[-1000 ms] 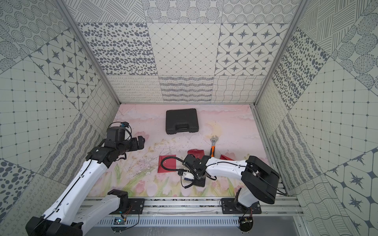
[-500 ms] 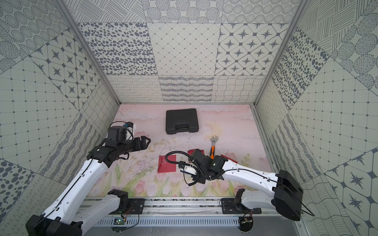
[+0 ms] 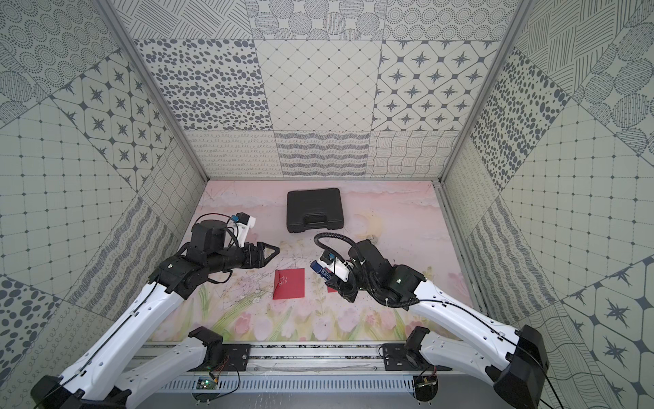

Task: Seal the envelope with a glue stick
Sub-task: Open the lid of the glue stick.

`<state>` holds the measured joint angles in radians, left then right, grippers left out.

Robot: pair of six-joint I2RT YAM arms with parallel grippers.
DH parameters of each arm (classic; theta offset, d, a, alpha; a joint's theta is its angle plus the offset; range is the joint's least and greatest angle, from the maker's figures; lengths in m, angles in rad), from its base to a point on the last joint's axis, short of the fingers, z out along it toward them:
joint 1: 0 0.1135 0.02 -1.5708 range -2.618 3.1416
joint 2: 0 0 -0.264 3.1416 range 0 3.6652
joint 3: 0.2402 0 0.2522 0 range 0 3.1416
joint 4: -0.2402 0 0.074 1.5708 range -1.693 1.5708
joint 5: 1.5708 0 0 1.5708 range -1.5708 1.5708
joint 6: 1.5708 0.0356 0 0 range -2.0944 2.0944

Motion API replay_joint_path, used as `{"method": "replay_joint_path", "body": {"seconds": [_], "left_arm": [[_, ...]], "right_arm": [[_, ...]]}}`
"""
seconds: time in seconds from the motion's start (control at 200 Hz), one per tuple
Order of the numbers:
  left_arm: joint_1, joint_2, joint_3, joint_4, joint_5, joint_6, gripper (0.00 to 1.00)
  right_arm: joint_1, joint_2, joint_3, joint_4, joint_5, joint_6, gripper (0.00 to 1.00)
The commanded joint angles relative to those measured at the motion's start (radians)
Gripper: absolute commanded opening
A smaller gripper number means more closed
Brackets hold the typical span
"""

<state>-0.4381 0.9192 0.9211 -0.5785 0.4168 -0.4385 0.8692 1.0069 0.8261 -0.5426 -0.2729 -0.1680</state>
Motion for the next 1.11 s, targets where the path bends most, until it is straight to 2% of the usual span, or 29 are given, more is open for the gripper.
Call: {"method": "replay_joint_path", "body": {"seconds": [0.0, 0.17, 0.465, 0.59, 0.931, 1.101], "left_arm": [[-0.088, 0.036, 0.058, 0.055, 0.106, -0.030, 0.80], [-0.174, 0.079, 0.130, 0.035, 0.138, -0.040, 0.75], [-0.311, 0.167, 0.248, -0.058, 0.123, -0.040, 0.67], [-0.330, 0.195, 0.265, -0.082, 0.127, -0.044, 0.61], [-0.347, 0.216, 0.245, -0.051, 0.192, -0.063, 0.53], [-0.348, 0.228, 0.242, -0.057, 0.212, -0.065, 0.43]], "right_arm": [[-0.002, -0.015, 0.061, 0.009, -0.073, -0.034, 0.08], [-0.001, -0.010, 0.094, -0.030, -0.083, -0.076, 0.05], [0.007, 0.006, 0.123, -0.039, -0.110, -0.109, 0.04], [0.012, 0.010, 0.129, -0.034, -0.109, -0.119, 0.04], [0.025, 0.022, 0.150, -0.039, -0.120, -0.134, 0.03], [0.034, 0.020, 0.151, -0.034, -0.116, -0.145, 0.02]]}}
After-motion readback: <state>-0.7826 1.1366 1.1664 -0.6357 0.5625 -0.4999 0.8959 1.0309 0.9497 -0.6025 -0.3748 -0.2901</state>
